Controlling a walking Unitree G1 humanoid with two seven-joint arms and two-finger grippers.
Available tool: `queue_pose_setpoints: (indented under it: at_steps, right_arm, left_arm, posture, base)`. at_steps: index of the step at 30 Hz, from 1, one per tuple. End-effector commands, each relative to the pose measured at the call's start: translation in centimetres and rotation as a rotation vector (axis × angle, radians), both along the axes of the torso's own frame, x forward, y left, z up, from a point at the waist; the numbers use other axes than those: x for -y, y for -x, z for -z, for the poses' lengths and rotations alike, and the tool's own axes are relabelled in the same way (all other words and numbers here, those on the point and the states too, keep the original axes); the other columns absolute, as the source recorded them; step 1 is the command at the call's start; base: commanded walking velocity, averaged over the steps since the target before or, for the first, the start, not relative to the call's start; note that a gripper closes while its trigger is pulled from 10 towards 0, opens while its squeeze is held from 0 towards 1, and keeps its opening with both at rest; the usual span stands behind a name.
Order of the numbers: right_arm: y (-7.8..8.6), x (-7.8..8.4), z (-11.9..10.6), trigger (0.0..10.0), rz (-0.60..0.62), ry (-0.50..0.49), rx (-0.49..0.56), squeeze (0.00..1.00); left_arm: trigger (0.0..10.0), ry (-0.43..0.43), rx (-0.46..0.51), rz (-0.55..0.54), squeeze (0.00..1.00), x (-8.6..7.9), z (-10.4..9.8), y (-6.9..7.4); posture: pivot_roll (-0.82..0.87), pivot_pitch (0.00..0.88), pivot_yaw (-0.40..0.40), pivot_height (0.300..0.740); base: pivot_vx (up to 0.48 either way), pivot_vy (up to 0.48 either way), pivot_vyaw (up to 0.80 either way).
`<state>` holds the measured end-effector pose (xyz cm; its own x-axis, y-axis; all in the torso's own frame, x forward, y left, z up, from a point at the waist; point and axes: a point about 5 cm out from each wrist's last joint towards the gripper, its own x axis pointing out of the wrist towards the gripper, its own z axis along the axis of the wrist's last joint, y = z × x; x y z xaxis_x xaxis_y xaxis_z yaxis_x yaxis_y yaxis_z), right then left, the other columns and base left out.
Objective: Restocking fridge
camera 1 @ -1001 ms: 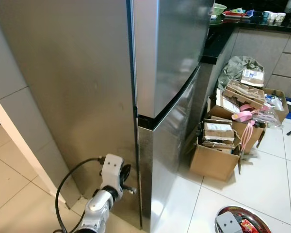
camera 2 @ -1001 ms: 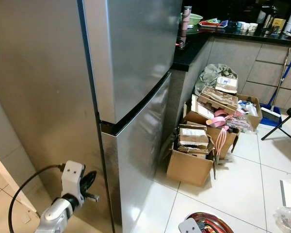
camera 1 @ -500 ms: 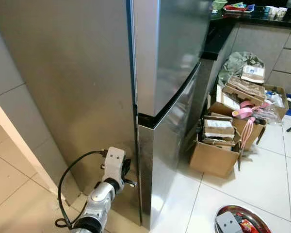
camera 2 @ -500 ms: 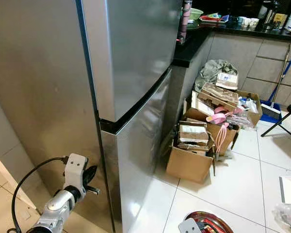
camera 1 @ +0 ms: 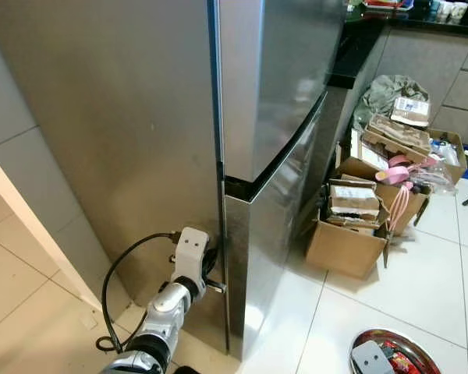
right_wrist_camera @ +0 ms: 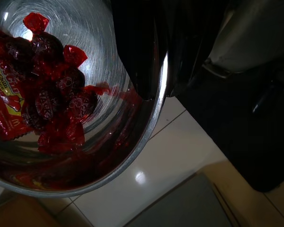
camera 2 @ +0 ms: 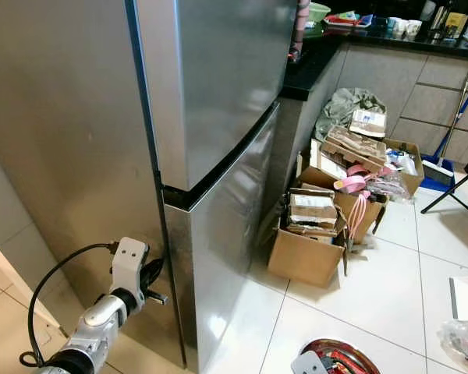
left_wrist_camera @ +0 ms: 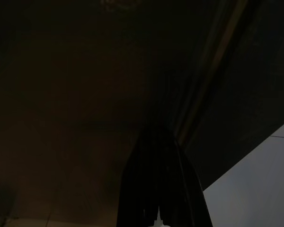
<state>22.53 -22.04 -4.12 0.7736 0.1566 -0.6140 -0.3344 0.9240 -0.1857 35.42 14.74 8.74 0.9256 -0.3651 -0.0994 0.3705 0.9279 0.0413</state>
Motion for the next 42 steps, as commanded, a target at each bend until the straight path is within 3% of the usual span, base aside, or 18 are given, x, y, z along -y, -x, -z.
queue_pose_setpoints:
  at_steps: [1,17,21,30,31,32,33,42]
  right_arm:
    - [0.2,0.4,0.0,10.0,0.004,0.003,0.006,0.0]
    - [0.0,0.3,-0.2,10.0,0.013,0.004,0.015,0.0]
    - [0.0,0.2,-0.1,10.0,0.012,0.005,0.013,0.0]
    - [-0.2,0.3,-0.2,10.0,0.02,0.008,0.014,0.0]
    - [-0.2,0.3,-0.2,10.0,0.022,0.008,0.015,0.0]
    - [-0.2,0.3,-0.2,10.0,0.022,0.008,0.015,0.0]
    - [-0.2,0.3,-0.2,10.0,0.025,0.007,0.015,0.0]
    - [-0.1,0.2,-0.1,10.0,0.035,0.003,0.015,0.0]
  left_arm:
    - [10.0,-0.002,0.001,0.045,0.0,0.8,-0.1,0.0]
    - [10.0,0.079,-0.006,0.266,0.0,4.5,-0.3,0.4]
    - [10.0,0.071,-0.013,0.272,0.0,4.8,-0.1,0.5]
    - [10.0,0.029,-0.022,0.161,0.0,4.2,-1.1,-0.7]
    - [10.0,0.053,-0.027,0.169,0.59,4.3,-1.2,-0.8]
    - [10.0,0.053,-0.027,0.169,0.59,4.3,-1.2,-0.8]
    - [10.0,0.077,-0.034,0.189,1.0,4.6,-1.4,-0.9]
    - [10.0,0.075,-0.058,0.259,1.0,5.6,-1.1,-0.6]
  posture:
    - [-0.16,0.201,-0.008,0.74]
    - [-0.16,0.196,0.003,0.74]
    - [-0.16,0.195,0.003,0.74]
    - [-0.16,0.193,0.011,0.74]
    - [-0.16,0.191,0.015,0.74]
    - [-0.16,0.191,0.015,0.74]
    - [-0.16,0.191,0.017,0.74]
    - [-0.16,0.187,0.03,0.74]
  base:
    - [0.0,0.0,0.0]
    - [0.0,0.0,0.0]
    - [0.0,0.0,0.0]
    - [0.0,0.0,0.0]
    - [0.0,0.0,0.0]
    - [0.0,0.0,0.0]
    - [0.0,0.0,0.0]
    - [0.0,0.0,0.0]
